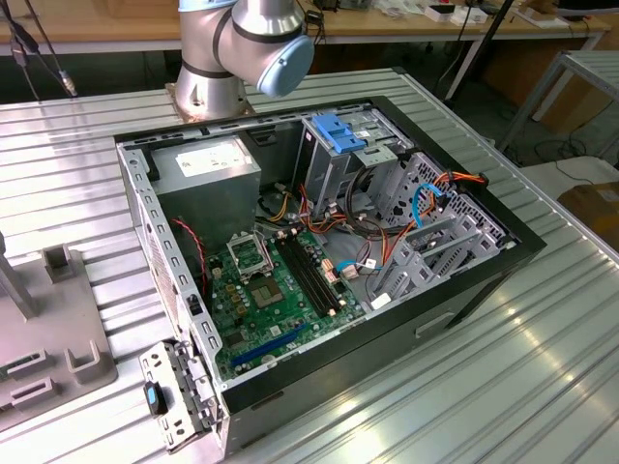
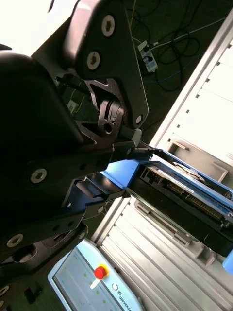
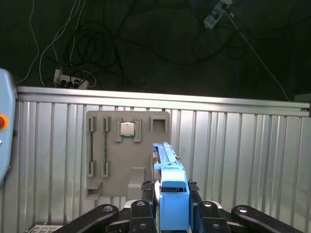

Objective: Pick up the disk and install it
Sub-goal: 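Pick up the disk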

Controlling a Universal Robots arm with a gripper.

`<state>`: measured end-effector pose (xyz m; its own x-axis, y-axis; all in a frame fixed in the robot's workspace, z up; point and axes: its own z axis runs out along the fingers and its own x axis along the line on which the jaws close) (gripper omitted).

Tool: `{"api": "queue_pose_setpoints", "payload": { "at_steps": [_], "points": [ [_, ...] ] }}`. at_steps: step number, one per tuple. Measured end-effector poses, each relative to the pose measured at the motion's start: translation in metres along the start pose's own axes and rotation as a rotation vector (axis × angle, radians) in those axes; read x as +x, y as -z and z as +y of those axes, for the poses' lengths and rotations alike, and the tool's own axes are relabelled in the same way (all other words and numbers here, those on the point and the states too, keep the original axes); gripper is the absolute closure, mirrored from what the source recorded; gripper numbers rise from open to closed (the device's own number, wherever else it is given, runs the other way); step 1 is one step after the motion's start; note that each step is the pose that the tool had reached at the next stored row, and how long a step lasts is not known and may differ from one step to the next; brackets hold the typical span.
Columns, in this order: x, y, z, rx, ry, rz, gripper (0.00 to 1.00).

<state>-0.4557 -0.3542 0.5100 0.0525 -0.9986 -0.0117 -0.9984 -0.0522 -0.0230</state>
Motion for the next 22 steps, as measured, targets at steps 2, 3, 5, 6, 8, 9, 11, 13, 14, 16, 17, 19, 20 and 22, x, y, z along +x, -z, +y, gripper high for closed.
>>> {"api": "queue_pose_setpoints", "payload": {
  "at_steps": [2, 3, 5, 6, 8, 9, 11, 13, 14, 16, 17, 19, 20, 22],
  "points": [
    [0.0002, 0.0, -0.0033, -0.0001, 0.0, 0.0001, 0.64],
    [0.0003, -0.0001, -0.0051, -0.0001, 0.0, 0.0001, 0.64],
    [0.0003, -0.0001, -0.0062, 0.0, 0.0, 0.0001, 0.64],
    [0.0003, -0.0001, -0.0063, 0.0, 0.0, 0.0001, 0.64],
    [0.0003, -0.0001, -0.0064, -0.0001, 0.0, 0.0001, 0.64],
    [0.0003, -0.0001, -0.0067, 0.0, 0.0, 0.0, 0.64],
    [0.0005, -0.0002, -0.0089, 0.0, 0.0, 0.0, 0.64],
    [0.0006, -0.0002, -0.0114, -0.0001, 0.0, 0.0, 0.64],
    [0.0007, -0.0003, -0.0134, -0.0001, 0.0, 0.0, 0.64],
    [0.0008, -0.0003, -0.0156, 0.0, 0.0, 0.0, 0.64],
    [0.001, -0.0004, -0.0185, -0.0001, 0.0, 0.0001, 0.64],
    [0.0012, -0.0005, -0.0225, 0.0, 0.0, 0.0, 0.64],
    [0.0013, -0.0006, -0.0254, 0.0, 0.0, 0.0, 0.64],
    [0.0015, -0.0006, -0.028, 0.0, 0.0, 0.0, 0.64]
  ]
}}
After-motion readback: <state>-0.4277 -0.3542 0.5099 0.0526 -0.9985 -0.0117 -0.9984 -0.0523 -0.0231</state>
